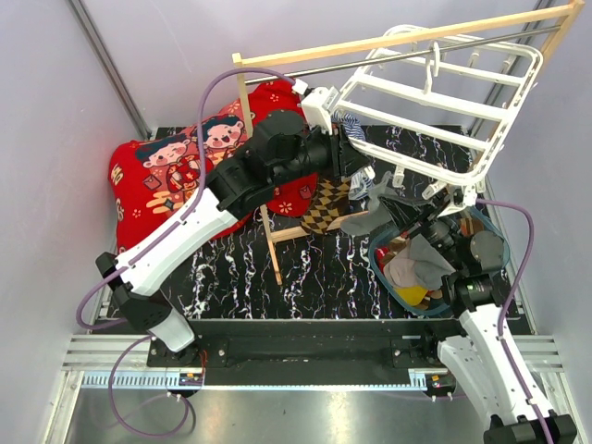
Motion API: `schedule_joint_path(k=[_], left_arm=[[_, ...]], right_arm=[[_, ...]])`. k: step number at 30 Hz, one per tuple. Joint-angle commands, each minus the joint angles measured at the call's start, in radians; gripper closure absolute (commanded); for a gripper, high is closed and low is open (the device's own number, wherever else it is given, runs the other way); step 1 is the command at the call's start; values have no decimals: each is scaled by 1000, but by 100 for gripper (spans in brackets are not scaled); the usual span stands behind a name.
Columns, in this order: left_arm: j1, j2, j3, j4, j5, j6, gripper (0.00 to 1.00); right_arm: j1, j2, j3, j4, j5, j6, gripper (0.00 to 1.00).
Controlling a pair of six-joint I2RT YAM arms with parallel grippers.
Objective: Clip the socks to the hanger
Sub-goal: Clamp the sock onto the hanger.
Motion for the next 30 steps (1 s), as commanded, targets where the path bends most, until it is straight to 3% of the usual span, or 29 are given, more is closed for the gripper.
schedule_joint_path(k=[1, 30], left_arm=[[-5, 10, 62, 19, -1, -2, 100], [-7, 33, 70, -7, -14, 32, 100]], right_arm=[[6, 23, 43, 139, -18, -31, 100], [6, 106, 93, 256, -22, 36, 100]])
